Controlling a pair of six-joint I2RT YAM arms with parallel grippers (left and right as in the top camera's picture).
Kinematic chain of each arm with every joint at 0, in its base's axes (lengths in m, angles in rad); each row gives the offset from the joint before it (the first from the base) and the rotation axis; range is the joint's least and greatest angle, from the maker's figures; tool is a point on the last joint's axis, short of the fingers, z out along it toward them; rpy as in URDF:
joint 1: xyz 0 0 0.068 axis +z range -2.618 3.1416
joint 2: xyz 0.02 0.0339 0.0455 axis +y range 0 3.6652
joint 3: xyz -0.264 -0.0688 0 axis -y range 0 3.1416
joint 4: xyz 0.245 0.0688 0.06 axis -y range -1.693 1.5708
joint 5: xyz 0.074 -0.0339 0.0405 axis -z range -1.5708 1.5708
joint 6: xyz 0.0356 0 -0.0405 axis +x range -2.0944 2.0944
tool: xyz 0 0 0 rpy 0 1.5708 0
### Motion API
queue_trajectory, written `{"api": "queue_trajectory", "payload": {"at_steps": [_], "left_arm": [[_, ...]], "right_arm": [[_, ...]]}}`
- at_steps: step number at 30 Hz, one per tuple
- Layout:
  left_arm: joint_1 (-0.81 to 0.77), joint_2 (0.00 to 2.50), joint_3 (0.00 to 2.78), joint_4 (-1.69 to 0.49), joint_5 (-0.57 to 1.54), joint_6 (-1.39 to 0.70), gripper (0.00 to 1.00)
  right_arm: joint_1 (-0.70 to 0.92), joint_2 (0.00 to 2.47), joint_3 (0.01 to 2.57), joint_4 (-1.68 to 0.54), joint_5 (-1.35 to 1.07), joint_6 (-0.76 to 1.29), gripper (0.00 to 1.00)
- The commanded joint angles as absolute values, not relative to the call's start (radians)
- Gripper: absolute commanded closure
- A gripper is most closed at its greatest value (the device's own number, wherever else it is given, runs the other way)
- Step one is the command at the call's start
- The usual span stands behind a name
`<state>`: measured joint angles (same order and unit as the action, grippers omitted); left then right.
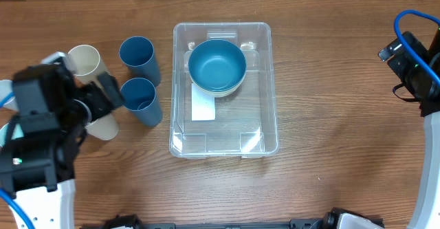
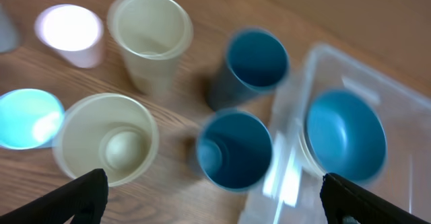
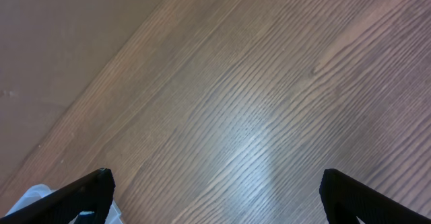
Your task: Pack container
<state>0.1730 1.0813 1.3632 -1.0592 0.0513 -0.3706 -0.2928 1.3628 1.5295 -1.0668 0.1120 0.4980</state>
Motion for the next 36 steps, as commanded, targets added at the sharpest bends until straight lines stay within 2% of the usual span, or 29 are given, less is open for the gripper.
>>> {"api": "queue_trajectory", "payload": {"at_steps": [1, 8, 14, 19, 23, 28, 36], "left_arm": [[0.352, 1.153, 1.516, -1.085, -0.009, -0.427, 0.00], [0.701, 1.484, 1.659, -1.114, 0.159, -0.442, 0.00], [0.818, 1.658, 1.659, -0.994, 0.147, -0.441, 0.00], [0.854, 1.792, 1.659, -0.884, 0.147, -0.426, 0.01], [0.868, 1.887, 1.659, -0.792, 0.120, -0.451, 0.09], [0.893, 1.937, 1.659, -0.715, 0.085, -0.452, 0.12], [0.898, 2.066, 1.659, -0.617, 0.081, -0.450, 0.14]], "right_arm": [[-0.293, 1.359, 1.539, -1.065, 0.123, 0.502, 0.00], [-0.293, 1.359, 1.539, -1.065, 0.123, 0.502, 0.00], [-0.293, 1.359, 1.539, -1.065, 0.123, 0.502, 0.00], [-0.293, 1.359, 1.539, -1.065, 0.123, 0.502, 0.00], [-0.293, 1.359, 1.539, -1.065, 0.123, 0.502, 0.00], [-0.293, 1.359, 1.539, -1.065, 0.123, 0.502, 0.00], [-0.293, 1.359, 1.539, -1.065, 0.123, 0.502, 0.00]]}}
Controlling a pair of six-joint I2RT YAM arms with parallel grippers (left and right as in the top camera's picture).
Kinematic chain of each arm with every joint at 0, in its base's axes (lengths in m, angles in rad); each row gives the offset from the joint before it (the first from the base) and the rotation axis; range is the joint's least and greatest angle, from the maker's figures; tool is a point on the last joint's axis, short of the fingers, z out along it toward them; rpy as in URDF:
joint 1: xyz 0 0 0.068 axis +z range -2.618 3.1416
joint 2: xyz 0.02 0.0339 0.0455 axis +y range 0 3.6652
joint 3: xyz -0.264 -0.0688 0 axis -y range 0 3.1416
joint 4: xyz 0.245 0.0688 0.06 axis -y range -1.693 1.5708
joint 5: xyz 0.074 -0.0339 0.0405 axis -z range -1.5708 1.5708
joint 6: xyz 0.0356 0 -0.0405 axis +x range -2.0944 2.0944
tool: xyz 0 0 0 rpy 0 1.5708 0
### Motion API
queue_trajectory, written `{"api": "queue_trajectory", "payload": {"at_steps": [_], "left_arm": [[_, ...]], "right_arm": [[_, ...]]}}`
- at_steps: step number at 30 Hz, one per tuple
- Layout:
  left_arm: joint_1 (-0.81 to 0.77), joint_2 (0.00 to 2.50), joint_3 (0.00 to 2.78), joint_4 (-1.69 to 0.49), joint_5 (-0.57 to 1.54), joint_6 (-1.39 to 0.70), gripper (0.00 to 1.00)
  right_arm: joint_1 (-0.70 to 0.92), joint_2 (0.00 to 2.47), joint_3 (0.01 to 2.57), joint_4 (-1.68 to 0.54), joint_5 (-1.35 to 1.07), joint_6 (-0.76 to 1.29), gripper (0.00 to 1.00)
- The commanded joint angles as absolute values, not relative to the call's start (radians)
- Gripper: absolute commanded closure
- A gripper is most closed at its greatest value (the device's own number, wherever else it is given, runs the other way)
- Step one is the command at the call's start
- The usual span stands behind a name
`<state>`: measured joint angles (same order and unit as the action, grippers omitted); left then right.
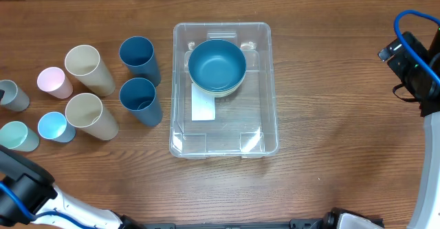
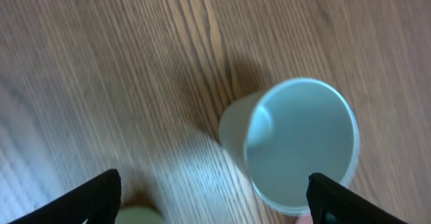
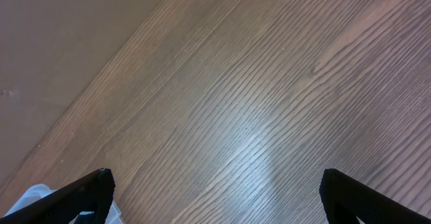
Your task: Pack container
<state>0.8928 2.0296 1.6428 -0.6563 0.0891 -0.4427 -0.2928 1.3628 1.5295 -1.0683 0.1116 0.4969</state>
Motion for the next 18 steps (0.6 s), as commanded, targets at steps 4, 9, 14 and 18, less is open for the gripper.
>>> {"api": "queue_trajectory", "payload": {"at_steps": [4, 9, 14, 18], "left_arm": [[0.896, 2.101, 1.659, -0.551, 0.110, -0.450, 0.21], [0.894, 2.162, 1.659, -0.511, 0.161, -0.450, 0.26], [0.889, 2.197, 1.659, -0.485, 0.185, -0.450, 0.34], [0.890, 2.197, 1.661, -0.474, 0.218, -0.492, 0.71]], "right_arm": [[-0.293, 1.359, 1.539, -1.065, 0.123, 0.502, 0.00], [-0.293, 1.359, 1.539, -1.065, 0.123, 0.502, 0.00], [-0.293, 1.359, 1.539, -1.065, 0.123, 0.502, 0.00], [-0.293, 1.359, 1.539, -1.065, 0.123, 0.502, 0.00]]}}
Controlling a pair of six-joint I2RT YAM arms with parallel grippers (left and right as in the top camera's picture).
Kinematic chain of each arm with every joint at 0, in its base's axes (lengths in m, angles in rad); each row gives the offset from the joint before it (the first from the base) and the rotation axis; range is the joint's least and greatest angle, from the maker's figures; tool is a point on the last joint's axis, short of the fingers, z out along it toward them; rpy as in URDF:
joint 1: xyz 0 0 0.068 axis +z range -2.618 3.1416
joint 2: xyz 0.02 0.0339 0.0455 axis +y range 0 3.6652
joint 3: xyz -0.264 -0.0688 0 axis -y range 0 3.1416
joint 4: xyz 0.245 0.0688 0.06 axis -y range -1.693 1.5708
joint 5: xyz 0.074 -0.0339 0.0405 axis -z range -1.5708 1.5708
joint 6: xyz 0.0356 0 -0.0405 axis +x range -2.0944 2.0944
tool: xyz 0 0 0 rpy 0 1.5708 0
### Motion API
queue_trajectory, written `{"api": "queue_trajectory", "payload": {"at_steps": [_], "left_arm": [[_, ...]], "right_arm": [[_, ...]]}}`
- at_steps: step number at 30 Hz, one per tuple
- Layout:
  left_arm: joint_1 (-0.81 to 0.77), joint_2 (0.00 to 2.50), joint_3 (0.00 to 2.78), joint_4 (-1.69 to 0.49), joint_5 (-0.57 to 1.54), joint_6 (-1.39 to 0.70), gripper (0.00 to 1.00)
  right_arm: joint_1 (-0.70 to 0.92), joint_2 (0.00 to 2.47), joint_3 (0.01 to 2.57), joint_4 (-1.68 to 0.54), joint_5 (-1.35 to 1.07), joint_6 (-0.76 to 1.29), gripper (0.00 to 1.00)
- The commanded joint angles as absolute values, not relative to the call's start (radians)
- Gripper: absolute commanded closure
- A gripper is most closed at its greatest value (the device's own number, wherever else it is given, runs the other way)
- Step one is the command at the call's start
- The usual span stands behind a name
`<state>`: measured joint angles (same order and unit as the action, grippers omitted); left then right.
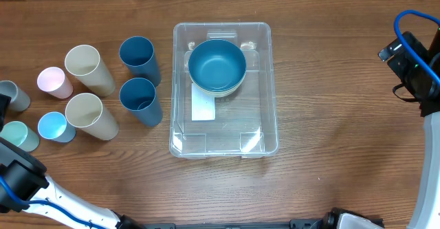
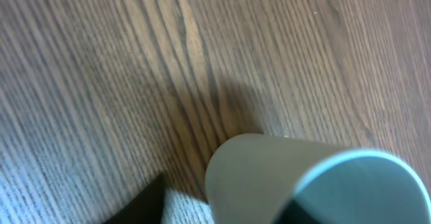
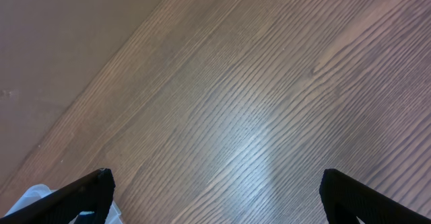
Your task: Pack container
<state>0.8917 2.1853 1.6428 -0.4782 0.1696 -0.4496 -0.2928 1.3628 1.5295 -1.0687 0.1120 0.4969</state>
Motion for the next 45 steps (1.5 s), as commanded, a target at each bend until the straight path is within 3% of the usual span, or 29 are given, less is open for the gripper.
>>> {"api": "queue_trajectory", "payload": {"at_steps": [1, 5, 9, 16, 22, 29, 30, 33, 35, 45], "left_arm": [[0.892, 2.197, 1.668, -0.473, 0.244, -0.511, 0.73], [0.899, 2.197, 1.777, -0.519, 0.341, -0.524, 0.96], [0.904, 2.196, 1.951, -0.657, 0.367, -0.491, 0.96], [0.873, 2.195, 2.395, -0.979, 0.693, -0.483, 0.96], [0.647, 2.112, 2.766, -1.358, 0.773, -0.281, 0.96], [0.068, 1.920, 2.817, -1.528, 0.300, -0.170, 0.95], [-0.090, 1.921, 2.815, -1.563, 0.155, -0.168, 0.95], [-0.321, 1.971, 2.792, -1.612, -0.095, -0.184, 0.95], [-0.447, 2.064, 2.744, -1.615, -0.138, -0.194, 0.95], [-0.619, 2.479, 2.698, -1.571, -0.079, -0.273, 0.96]], "right_arm": [[-0.293, 1.359, 1.539, -1.065, 0.123, 0.502, 0.00], [-0.293, 1.359, 1.539, -1.065, 0.123, 0.502, 0.00], [-0.293, 1.359, 1.539, -1.065, 0.123, 0.502, 0.00], [-0.293, 1.359, 1.539, -1.065, 0.123, 0.502, 0.00], [-0.293, 1.359, 1.539, -1.065, 0.123, 0.502, 0.00], [-0.293, 1.359, 1.539, -1.065, 0.123, 0.502, 0.00], [-0.293, 1.359, 1.539, -1.065, 0.123, 0.502, 0.00], [-0.293, 1.359, 1.539, -1.065, 0.123, 0.502, 0.00], [-0.293, 1.359, 1.539, -1.065, 0.123, 0.502, 0.00], [-0.293, 1.359, 1.539, -1.065, 0.123, 0.502, 0.00]]}}
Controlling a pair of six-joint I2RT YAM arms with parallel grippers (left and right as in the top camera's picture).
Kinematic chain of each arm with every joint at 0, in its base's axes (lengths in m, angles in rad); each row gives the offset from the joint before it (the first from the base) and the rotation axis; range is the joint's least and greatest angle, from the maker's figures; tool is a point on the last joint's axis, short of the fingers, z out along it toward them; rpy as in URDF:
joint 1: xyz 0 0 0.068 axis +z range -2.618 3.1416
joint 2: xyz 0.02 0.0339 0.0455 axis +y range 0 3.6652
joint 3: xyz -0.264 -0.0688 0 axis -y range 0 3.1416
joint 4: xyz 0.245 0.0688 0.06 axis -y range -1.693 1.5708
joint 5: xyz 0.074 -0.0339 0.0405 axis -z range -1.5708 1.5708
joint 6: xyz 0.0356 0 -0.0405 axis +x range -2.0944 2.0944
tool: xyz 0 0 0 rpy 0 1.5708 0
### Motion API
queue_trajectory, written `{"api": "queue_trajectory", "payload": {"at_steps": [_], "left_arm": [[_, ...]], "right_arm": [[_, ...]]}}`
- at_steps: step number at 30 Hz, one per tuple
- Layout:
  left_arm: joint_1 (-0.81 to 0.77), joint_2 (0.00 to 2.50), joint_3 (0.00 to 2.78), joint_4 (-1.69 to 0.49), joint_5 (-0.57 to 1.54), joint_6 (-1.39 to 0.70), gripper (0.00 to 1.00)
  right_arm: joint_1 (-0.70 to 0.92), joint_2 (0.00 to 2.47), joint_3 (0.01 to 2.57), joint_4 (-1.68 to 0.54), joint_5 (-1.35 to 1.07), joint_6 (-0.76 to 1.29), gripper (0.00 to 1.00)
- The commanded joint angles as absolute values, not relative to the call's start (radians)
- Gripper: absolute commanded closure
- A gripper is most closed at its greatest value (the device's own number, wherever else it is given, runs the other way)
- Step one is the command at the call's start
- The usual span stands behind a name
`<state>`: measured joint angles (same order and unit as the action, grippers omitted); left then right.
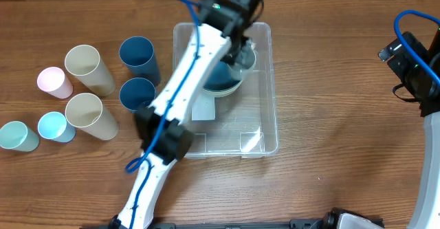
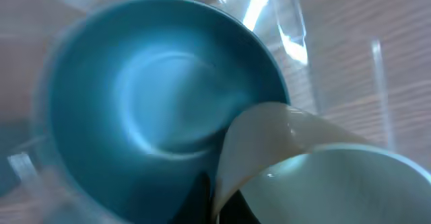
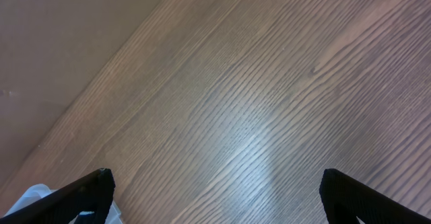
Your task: Pack container
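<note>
A clear plastic container (image 1: 271, 112) sits mid-table with a blue bowl (image 1: 221, 84) in its far end. My left gripper (image 1: 242, 56) reaches over that bowl, shut on a small grey cup (image 1: 246, 58). In the left wrist view the grey cup (image 2: 323, 183) fills the lower right, tilted above the blue bowl (image 2: 148, 109); the fingers are mostly hidden behind it. My right gripper (image 3: 215, 183) stands open over bare wood at the far right, nothing between its fingers.
Left of the container stand two dark blue cups (image 1: 139, 58) (image 1: 136, 93), two cream cups (image 1: 86, 64) (image 1: 89, 115), a pink cup (image 1: 51, 82), a light blue cup (image 1: 53, 126) and a mint cup (image 1: 15, 136). My left arm crosses above the container's left side.
The left gripper was at the table's far left with the grey cup between its fingers. Now it holds that cup over the blue bowl in the container. The right arm has not moved.
The left gripper was open above the cream and blue cups. Then it was over the grey cup at the far left edge, then down around it. Now the grey cup is gone from there and is held above the bowl in the container.
</note>
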<state>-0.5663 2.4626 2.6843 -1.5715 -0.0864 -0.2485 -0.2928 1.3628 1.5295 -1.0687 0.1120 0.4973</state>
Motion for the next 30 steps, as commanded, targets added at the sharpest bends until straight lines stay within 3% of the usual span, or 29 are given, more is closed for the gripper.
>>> {"api": "queue_trajectory", "payload": {"at_steps": [1, 11, 19, 23, 30], "left_arm": [[-0.631, 2.490, 2.698, -1.569, -0.080, -0.277, 0.96], [-0.645, 2.479, 2.701, -1.606, -0.150, -0.295, 0.96], [-0.649, 2.267, 2.701, -1.682, -0.198, -0.276, 0.96], [-0.665, 2.244, 2.691, -1.690, -0.062, -0.238, 0.96], [-0.747, 2.244, 2.417, -1.680, -0.110, -0.264, 0.96]], "right_arm": [[-0.293, 1.359, 1.539, -1.065, 0.123, 0.502, 0.00], [-0.293, 1.359, 1.539, -1.065, 0.123, 0.502, 0.00], [-0.293, 1.359, 1.539, -1.065, 0.123, 0.502, 0.00], [-0.293, 1.359, 1.539, -1.065, 0.123, 0.502, 0.00], [-0.293, 1.359, 1.539, -1.065, 0.123, 0.502, 0.00]]}}
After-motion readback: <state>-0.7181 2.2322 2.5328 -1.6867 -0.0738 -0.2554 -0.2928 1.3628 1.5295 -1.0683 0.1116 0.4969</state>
